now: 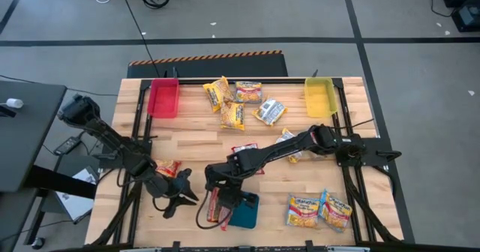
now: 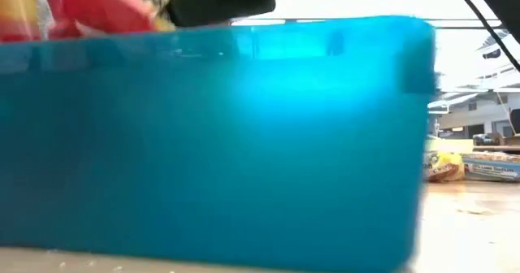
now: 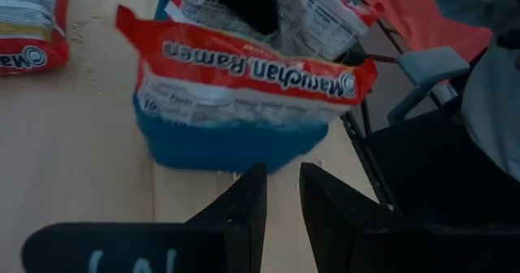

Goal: Sort Maruchan noodles
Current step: Put the middle red noodle pack into the blue bin

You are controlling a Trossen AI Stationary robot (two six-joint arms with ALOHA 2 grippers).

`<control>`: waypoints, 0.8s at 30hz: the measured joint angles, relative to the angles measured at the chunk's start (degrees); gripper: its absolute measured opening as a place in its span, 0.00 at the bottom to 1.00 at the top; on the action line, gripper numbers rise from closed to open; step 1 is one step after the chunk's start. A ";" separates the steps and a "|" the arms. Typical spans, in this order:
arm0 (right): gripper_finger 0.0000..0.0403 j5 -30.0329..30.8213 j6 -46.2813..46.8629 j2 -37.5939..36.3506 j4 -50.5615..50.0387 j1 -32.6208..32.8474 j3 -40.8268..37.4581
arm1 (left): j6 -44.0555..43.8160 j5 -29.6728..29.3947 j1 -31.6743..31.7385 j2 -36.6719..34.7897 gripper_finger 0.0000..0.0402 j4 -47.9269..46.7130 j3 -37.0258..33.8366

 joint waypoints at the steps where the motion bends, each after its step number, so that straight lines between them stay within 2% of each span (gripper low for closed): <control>1: 0.22 0.20 0.10 0.40 0.59 -0.20 0.02 | 0.01 -0.02 0.19 0.00 0.20 -0.02 0.00; 10: 0.37 3.50 -1.44 0.07 1.78 -0.28 -0.07 | 1.59 -0.39 1.00 0.00 0.20 -0.65 0.00; 17: 0.43 15.33 1.85 -5.43 -2.90 1.57 0.09 | 1.68 -0.27 0.97 0.00 0.20 -0.66 0.00; 20: 0.43 21.31 10.89 -7.94 -5.05 3.42 0.12 | 1.14 0.53 0.97 0.00 0.20 -1.16 0.00; 24: 0.43 27.03 30.62 -9.05 -9.70 5.82 0.20 | 0.87 0.24 1.00 0.00 0.20 -4.22 0.00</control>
